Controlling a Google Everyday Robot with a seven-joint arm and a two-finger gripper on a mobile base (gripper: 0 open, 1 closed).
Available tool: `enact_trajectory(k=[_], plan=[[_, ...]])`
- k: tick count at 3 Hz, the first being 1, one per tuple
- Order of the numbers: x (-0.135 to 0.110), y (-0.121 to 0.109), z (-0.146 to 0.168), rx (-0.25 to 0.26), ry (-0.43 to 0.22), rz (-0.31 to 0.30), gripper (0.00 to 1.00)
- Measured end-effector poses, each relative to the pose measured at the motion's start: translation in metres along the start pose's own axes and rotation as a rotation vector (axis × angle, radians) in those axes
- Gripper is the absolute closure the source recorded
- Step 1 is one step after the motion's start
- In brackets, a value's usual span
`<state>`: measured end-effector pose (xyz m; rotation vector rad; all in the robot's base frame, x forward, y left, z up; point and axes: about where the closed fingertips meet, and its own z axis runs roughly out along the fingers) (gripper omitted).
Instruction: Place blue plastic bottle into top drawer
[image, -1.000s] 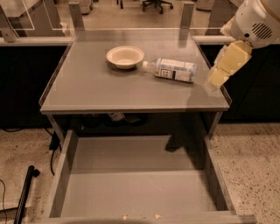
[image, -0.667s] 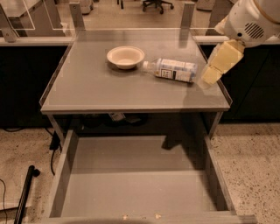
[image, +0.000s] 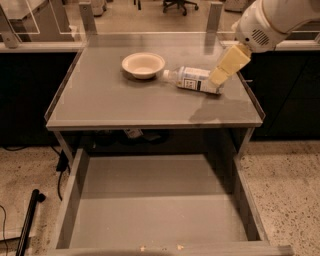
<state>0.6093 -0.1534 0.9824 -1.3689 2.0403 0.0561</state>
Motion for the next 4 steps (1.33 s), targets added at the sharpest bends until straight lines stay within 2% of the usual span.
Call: enact_trajectory(k=[1,2,4], plan=[[-0.005,-0.024,0.037,-0.01,-0.04,0.029,0.0],[-0.005,-0.034,0.06,-0.045,-0.042,0.034,0.0],[0.011,-0.05,0.122,-0.141,-0.022,0.072,0.0]])
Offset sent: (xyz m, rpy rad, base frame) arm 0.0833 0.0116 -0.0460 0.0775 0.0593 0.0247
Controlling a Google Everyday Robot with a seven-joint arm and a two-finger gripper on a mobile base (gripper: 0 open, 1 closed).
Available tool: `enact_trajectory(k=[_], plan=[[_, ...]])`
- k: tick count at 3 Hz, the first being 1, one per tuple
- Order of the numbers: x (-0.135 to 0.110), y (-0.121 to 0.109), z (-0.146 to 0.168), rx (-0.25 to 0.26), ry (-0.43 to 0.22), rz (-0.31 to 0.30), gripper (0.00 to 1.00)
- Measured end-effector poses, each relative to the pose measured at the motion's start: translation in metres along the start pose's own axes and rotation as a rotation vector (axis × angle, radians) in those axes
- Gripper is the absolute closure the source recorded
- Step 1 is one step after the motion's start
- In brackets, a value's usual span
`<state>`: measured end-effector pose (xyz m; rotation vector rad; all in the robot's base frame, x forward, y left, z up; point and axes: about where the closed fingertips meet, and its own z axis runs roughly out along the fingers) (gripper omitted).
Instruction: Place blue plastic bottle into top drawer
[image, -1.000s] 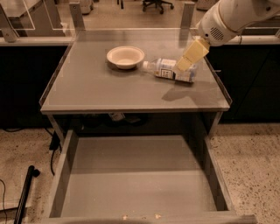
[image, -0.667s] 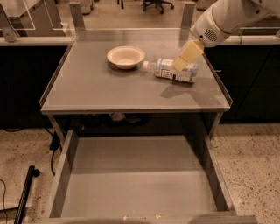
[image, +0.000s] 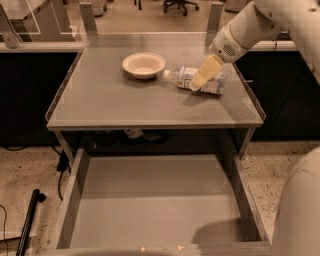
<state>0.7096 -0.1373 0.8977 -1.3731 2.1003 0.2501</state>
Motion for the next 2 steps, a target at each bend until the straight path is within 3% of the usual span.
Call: enact_trajectory(k=[2], plan=[[0.011,-0.004,0.038,-0.056,0.026,0.027,0.0]])
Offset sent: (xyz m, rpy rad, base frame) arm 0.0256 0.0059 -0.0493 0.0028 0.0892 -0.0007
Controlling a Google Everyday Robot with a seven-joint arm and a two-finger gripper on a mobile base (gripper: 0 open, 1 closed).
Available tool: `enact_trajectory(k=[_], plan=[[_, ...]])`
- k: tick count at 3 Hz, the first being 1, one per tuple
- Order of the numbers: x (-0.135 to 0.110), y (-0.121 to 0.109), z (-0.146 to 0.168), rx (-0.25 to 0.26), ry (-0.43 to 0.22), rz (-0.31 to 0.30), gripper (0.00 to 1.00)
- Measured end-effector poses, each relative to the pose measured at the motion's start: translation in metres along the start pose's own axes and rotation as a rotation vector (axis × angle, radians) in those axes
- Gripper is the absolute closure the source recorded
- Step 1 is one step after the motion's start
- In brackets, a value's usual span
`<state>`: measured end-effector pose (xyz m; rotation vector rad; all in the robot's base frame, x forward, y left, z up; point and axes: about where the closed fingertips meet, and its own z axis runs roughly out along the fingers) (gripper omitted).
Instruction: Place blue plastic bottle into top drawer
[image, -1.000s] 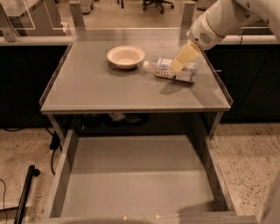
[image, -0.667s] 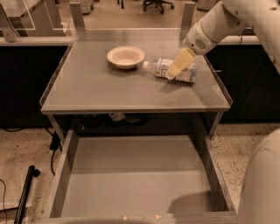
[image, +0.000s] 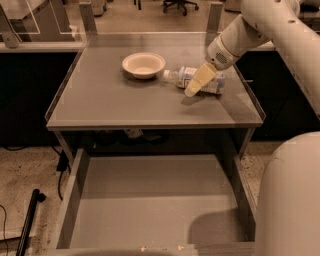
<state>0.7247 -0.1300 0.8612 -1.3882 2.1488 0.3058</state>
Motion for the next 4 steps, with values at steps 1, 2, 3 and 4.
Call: enact_trajectory(k=[1,2,3,4], plan=[[0.0035,-0.0009,0.0143,-0.014,0.008,0.008,0.0],[0.0054,-0.0002,0.0213,-0.025,0.015,0.014,0.0],[0.0054,-0.0002,0.0213,-0.026,0.015,0.014,0.17],[0.0054,-0.0002,0.0214,-0.026,0.015,0.014,0.4]])
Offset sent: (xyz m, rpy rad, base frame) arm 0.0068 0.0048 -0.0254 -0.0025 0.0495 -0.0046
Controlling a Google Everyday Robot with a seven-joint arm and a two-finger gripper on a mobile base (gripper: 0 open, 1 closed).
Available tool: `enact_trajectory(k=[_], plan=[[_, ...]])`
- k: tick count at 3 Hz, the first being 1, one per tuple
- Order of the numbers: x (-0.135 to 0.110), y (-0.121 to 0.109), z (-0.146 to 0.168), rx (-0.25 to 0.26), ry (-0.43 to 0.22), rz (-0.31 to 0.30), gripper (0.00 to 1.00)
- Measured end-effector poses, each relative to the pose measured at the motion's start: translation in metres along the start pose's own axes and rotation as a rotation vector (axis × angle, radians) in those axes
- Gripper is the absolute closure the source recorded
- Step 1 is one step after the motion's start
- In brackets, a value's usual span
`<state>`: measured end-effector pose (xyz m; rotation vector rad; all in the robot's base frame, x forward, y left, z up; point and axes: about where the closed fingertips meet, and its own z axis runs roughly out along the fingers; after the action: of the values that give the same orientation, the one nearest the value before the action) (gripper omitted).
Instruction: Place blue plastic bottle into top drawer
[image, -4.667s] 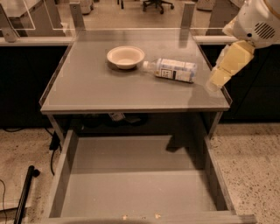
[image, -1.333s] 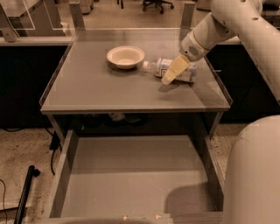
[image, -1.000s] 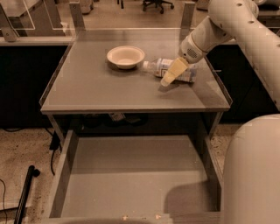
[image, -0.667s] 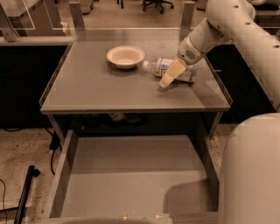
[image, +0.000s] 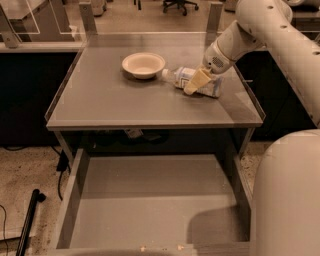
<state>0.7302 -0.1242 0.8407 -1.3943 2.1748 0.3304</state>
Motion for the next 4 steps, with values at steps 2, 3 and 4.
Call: enact_trajectory(k=[2,3,4], plan=[[0.0,0.0,0.0001,0.0,0.0,0.0,0.94],[-0.0002,0.0006,-0.0012,-0.001,0.001,0.001,1.0],[-0.0014,0.0026,-0.0069,-0.002,-0.003,0.001,1.0]])
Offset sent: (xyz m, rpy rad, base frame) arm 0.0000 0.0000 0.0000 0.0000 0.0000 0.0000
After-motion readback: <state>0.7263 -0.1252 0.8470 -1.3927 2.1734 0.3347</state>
